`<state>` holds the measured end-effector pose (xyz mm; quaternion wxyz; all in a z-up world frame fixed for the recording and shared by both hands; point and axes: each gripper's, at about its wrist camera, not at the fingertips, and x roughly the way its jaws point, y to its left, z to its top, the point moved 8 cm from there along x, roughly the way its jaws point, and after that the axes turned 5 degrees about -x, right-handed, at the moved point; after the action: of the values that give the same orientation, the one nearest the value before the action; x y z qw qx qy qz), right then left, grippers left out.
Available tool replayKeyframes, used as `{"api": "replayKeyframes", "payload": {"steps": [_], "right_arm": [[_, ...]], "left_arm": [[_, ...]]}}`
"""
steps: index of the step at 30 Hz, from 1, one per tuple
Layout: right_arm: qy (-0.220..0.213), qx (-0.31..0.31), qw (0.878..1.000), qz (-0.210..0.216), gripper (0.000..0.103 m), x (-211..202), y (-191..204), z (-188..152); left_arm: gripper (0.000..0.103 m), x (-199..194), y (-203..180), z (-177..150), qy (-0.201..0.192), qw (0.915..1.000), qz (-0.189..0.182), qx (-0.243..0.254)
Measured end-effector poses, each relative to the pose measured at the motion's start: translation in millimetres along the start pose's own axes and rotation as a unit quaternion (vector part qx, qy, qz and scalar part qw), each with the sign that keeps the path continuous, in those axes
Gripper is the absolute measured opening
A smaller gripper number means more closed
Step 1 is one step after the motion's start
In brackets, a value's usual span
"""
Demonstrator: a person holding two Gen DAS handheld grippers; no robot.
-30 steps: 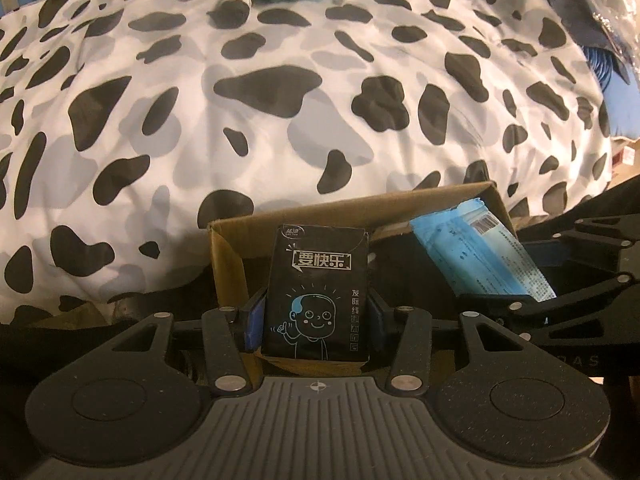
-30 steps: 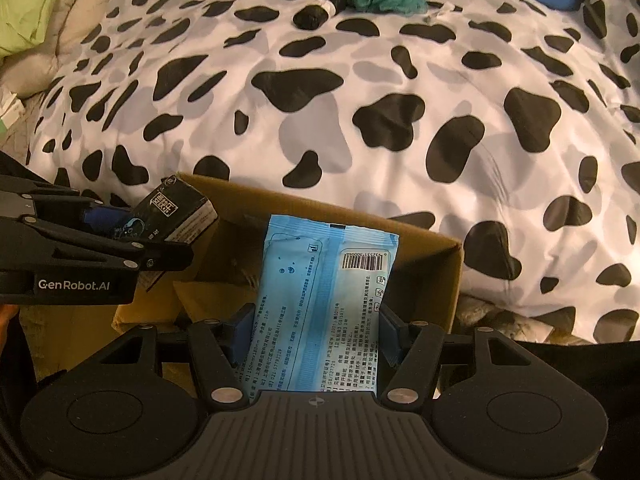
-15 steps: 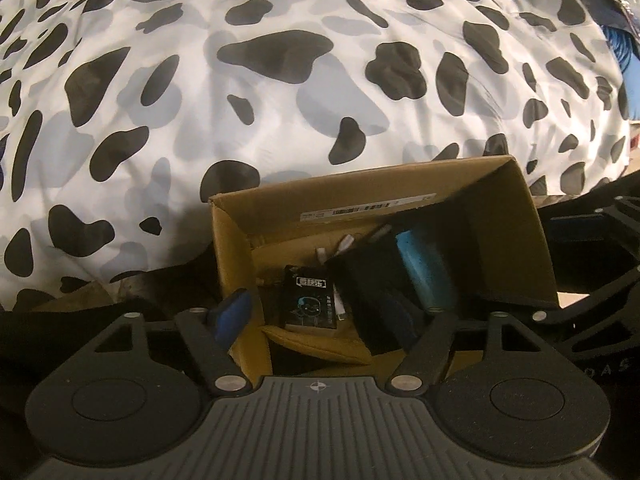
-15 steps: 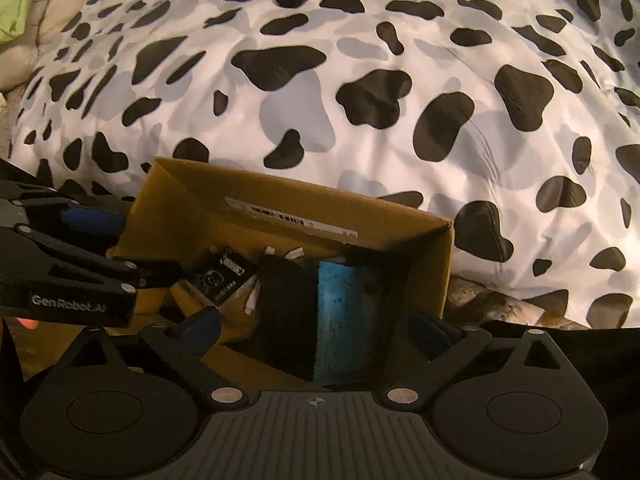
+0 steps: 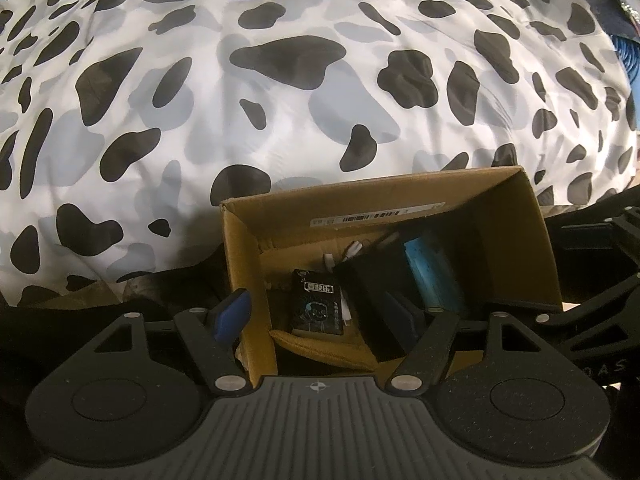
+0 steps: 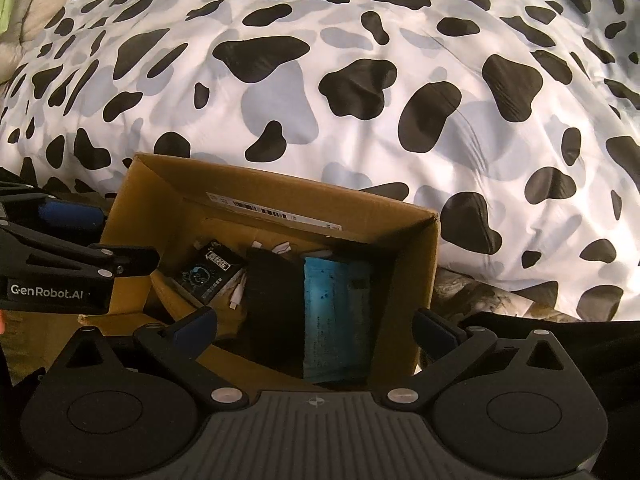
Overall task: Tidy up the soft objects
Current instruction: 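Open the left tool over the box while the right tool drops the wet wipes inside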
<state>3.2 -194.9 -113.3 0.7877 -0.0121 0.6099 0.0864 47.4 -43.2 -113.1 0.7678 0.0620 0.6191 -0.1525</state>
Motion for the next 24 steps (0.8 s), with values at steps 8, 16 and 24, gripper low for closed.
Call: {"api": "replayKeyframes", "payload": {"steps": [8,16,24], "right_arm": [[-0.002,0.005,1.000,-0.015,0.103,-0.1,-4.5,1.2],[-0.004,0.007,0.999,-0.036,0.103,-0.1,-9.5,1.7],[-0.008,0.030,0.998,-0.051,0.103,-1.7,-21.1,2.7]], "left_arm": [[0.072,-0.2,2.7,2.0,-0.003,1.0000,0.002,-0.003],[0.072,-1.2,4.3,3.0,-0.006,1.0000,0.005,-0.006],[0.072,-0.2,4.5,4.8,-0.008,0.9999,0.009,-0.008]]}}
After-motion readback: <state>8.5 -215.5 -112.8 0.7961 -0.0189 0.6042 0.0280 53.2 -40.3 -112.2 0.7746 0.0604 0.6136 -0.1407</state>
